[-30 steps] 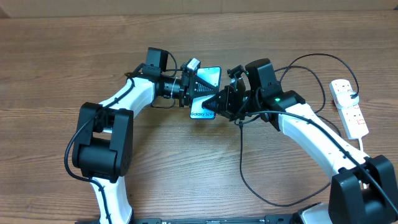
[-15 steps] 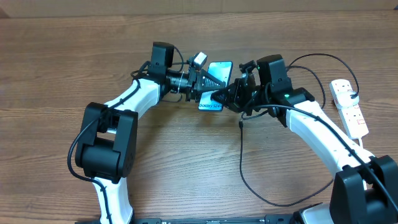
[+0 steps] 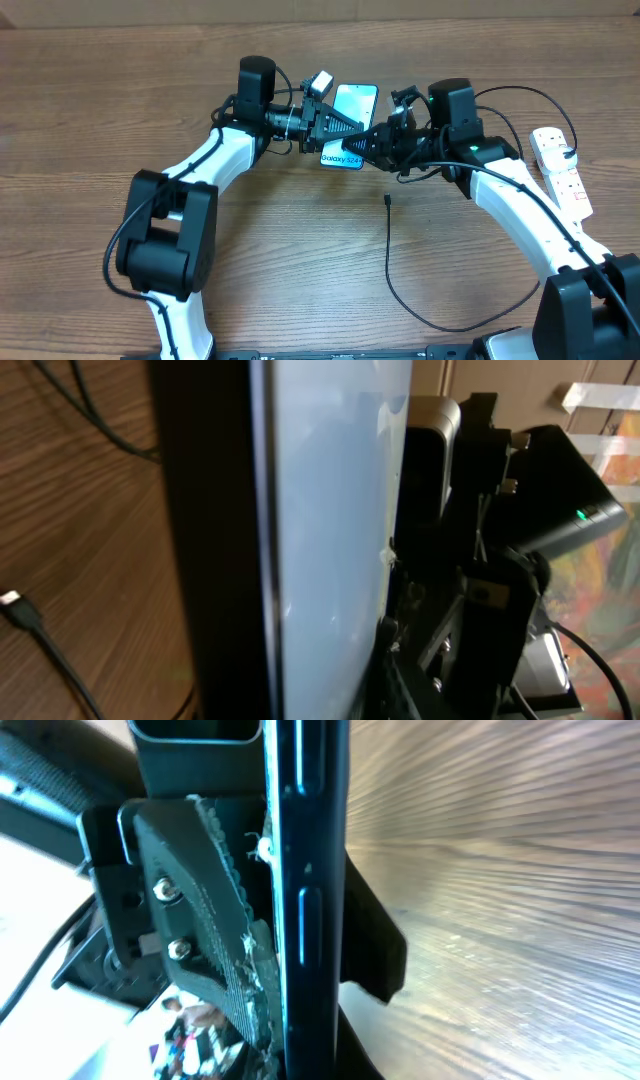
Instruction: Plug charger to phone and switch on socket
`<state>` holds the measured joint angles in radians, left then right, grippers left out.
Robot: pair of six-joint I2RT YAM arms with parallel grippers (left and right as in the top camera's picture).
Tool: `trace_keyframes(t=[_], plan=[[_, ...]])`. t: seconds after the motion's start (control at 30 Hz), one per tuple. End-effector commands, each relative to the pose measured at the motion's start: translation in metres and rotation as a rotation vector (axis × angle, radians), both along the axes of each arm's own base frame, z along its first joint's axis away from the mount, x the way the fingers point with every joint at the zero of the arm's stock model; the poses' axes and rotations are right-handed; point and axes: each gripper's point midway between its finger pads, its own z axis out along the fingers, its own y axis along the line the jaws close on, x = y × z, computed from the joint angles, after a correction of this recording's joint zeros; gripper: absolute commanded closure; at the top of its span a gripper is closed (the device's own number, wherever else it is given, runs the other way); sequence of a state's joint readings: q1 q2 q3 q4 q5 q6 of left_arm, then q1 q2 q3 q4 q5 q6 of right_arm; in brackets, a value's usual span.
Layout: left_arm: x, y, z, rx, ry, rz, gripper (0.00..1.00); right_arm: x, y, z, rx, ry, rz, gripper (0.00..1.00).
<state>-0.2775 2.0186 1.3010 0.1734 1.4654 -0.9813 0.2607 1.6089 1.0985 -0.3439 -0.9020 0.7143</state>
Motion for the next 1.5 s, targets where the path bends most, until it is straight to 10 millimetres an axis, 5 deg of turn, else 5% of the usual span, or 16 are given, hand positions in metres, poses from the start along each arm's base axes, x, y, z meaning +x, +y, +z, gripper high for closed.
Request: trace_keyframes(t=[0.0, 0.5, 0.87, 1.0, 1.13, 1.47], plan=[[-0.045, -0.01, 0.077, -0.084, -0.089, -0.156, 0.83, -0.017, 0.011, -0.016, 0.003, -0.038, 0.125, 0.95], [-0.06, -0.007, 0.119, -0.106, -0.176, -0.163, 0.94, -0.03, 0.017, -0.005, 0.077, -0.033, 0.199, 0.94], [-0.059, -0.006, 0.121, -0.12, -0.228, -0.162, 0.96, -0.026, 0.007, 0.0, 0.109, -0.03, 0.19, 0.96], [-0.059, -0.007, 0.121, -0.121, -0.231, -0.162, 0.73, -0.031, 0.006, 0.001, 0.123, -0.026, 0.21, 0.96], [-0.059, -0.006, 0.122, -0.122, -0.235, -0.162, 0.67, -0.038, 0.004, -0.005, 0.106, -0.03, 0.235, 0.96], [-0.057, -0.005, 0.122, -0.122, -0.238, -0.158, 0.93, -0.038, 0.002, -0.007, 0.096, -0.024, 0.23, 0.96]])
